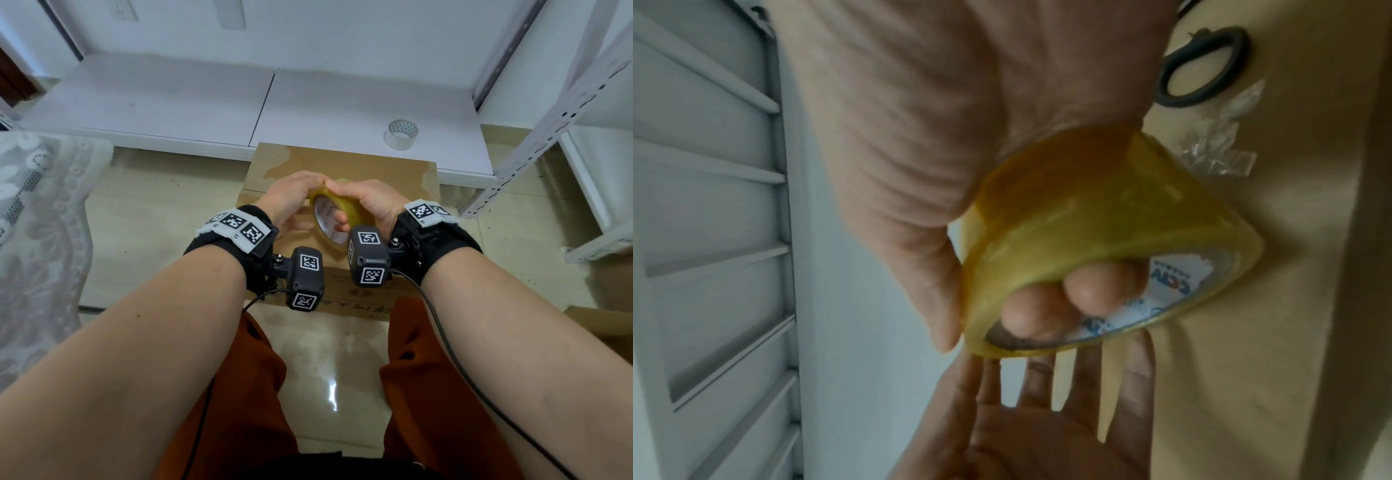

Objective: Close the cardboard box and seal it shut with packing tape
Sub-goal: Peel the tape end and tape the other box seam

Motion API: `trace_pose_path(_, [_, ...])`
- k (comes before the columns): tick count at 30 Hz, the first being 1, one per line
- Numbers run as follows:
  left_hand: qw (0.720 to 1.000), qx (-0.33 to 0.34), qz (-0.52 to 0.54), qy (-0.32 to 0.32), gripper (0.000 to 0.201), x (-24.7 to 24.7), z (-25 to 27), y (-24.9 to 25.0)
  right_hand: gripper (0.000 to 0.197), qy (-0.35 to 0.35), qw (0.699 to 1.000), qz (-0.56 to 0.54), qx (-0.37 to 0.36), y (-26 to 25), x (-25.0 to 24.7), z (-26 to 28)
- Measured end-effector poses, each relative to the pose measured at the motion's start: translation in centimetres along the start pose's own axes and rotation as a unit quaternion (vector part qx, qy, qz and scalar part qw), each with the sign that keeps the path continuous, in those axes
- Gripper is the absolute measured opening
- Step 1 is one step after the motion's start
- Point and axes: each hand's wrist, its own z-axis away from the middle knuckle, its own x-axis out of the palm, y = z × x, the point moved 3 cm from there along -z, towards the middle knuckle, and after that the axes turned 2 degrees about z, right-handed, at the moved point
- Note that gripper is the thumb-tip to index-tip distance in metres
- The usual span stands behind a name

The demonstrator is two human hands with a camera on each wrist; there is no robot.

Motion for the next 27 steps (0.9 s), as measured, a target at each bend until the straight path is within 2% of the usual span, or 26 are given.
trace_pose_path(4, [0.997,-0.024,-0.034,-0.064,0.028,0.4,0.5,-0.2,0.061,0.025,0.992,0.121,0.021,0.4,-0.6,-0.5])
trace_pose_path(8, [0.988,-0.031,-0.074,-0.131,0.021,0.6,1.0,-0.3,0.063,0.037,0.982,0.182,0.028,0.3,-0.8,-0.3])
trace_pose_path(11, [0.983,-0.014,-0.075,-0.165,0.036,0.3,1.1,-0.2,0.066,0.050,0.967,0.248,0.005,0.0,-0.8,-0.3])
trace_pose_path(14, [0.978,0.020,-0.117,-0.169,0.046,0.4,1.0,0.0,0.068,0.062,0.958,0.279,-0.027,-0.4,-0.8,-0.2])
trace_pose_path(18, [0.968,0.016,-0.129,-0.216,0.034,1.0,1.6,0.2,0.069,0.094,0.958,0.266,-0.056,-0.7,-0.7,-0.1])
trace_pose_path(20, [0.975,0.014,-0.098,-0.197,0.017,0.7,1.5,0.3,0.049,0.128,0.961,0.232,-0.085,-0.9,-0.8,-0.1])
trace_pose_path(22, [0.988,0.024,-0.044,-0.147,0.006,0.2,1.1,0.3,0.031,0.198,0.954,0.197,-0.107,-1.2,-1.7,-0.3])
trace_pose_path(24, [0.993,0.037,0.018,-0.115,0.002,-0.4,0.7,0.3,0.035,0.254,0.945,0.180,-0.102,-1.3,-2.8,-0.4])
trace_pose_path(25, [0.992,0.040,0.046,-0.111,0.005,-0.6,0.6,0.3,0.036,0.261,0.946,0.172,-0.086,-1.3,-3.1,-0.4])
trace_pose_path(27, [0.990,0.036,0.077,-0.114,0.014,-0.8,0.3,0.3,0.042,0.213,0.967,0.135,-0.026,-0.8,-3.0,-0.2])
